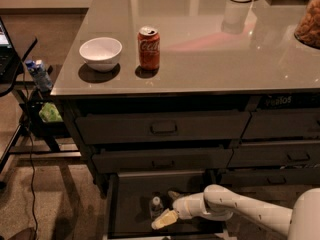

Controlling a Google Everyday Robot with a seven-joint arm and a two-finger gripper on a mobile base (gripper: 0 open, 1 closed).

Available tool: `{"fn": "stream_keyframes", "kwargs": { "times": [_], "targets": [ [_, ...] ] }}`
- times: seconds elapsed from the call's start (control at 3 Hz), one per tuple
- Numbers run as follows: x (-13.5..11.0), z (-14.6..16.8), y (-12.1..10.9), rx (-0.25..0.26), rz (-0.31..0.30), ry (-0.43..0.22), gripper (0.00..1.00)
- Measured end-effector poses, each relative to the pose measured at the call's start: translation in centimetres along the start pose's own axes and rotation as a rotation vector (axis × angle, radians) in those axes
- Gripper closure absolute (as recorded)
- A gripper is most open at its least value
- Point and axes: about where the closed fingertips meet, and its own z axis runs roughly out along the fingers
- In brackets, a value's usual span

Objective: Pick blue plastic bottle from bottom drawer and place on counter

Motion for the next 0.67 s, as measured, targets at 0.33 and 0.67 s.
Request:
{"fn": "stream_keyframes", "kwargs": {
  "times": [0.33,0.67],
  "targets": [
    [0.2,1.5,-0.5,-0.013,0.006,-0.014,0.0],
    [0.1,3.0,-0.8,-0.029,0.008,-0.027,0.0]
  ]
}}
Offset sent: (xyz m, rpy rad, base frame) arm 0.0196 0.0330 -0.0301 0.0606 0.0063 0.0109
